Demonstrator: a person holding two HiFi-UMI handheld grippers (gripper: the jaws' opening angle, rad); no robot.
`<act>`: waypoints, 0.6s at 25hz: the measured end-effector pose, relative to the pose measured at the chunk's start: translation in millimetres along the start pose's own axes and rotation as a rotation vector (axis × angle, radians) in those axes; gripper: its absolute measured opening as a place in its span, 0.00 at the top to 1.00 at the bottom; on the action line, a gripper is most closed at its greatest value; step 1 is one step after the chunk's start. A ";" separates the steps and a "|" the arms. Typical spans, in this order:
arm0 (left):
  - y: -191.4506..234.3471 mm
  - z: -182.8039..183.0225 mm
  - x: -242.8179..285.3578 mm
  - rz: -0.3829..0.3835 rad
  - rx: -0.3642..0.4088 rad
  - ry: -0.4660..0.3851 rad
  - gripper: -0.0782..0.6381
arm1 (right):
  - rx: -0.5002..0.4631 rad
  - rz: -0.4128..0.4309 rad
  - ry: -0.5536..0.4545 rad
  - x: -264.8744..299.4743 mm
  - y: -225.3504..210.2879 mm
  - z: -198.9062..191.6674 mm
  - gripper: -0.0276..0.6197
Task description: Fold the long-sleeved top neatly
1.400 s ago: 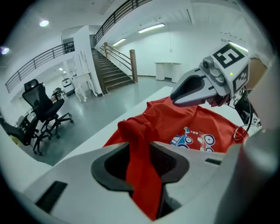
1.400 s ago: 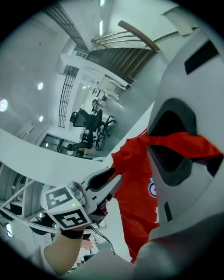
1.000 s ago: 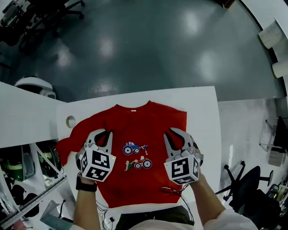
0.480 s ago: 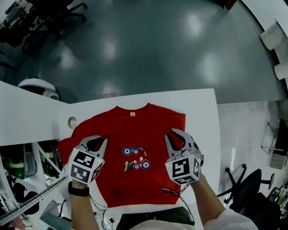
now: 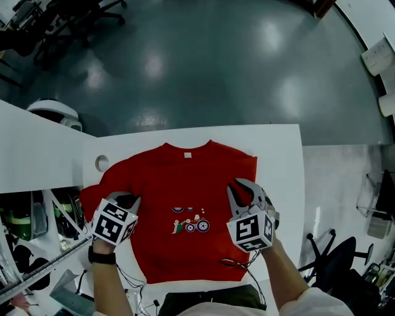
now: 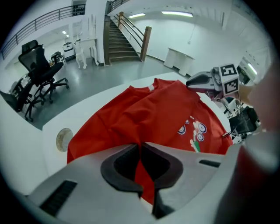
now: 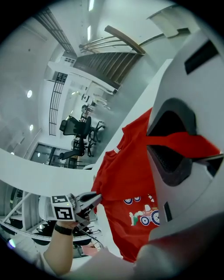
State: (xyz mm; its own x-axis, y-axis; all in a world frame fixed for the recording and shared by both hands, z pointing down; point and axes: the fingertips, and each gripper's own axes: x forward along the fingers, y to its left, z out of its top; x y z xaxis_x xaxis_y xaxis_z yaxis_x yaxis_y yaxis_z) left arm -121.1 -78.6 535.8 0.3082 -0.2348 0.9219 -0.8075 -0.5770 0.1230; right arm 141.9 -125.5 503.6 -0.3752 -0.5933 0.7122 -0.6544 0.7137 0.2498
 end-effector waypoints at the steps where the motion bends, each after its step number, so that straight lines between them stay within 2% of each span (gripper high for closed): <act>1: 0.6 -2.7 3.5 0.015 0.015 0.020 0.86 | 0.002 0.006 0.016 2.6 2.0 -4.3 0.84; 4: 2.8 -7.5 11.0 0.043 0.038 0.058 0.86 | 0.002 0.027 0.078 11.1 8.6 -20.0 0.83; 8: 4.9 -10.2 13.6 0.054 0.025 0.085 0.86 | -0.001 0.055 0.148 19.4 14.7 -36.8 0.81; 12: 4.8 -3.7 14.0 0.065 0.009 0.056 0.85 | 0.000 0.057 0.166 18.9 9.3 -37.3 0.81; 15: 1.9 -2.3 4.7 0.050 -0.032 0.017 0.79 | -0.011 0.040 0.149 15.5 2.9 -28.4 0.79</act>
State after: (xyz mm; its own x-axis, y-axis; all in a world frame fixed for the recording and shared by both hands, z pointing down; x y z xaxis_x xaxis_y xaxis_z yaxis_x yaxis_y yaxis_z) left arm -122.3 -79.0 541.2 0.2586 -0.2497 0.9331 -0.8376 -0.5392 0.0878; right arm 152.8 -122.0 534.0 -0.2984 -0.5030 0.8111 -0.6336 0.7400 0.2258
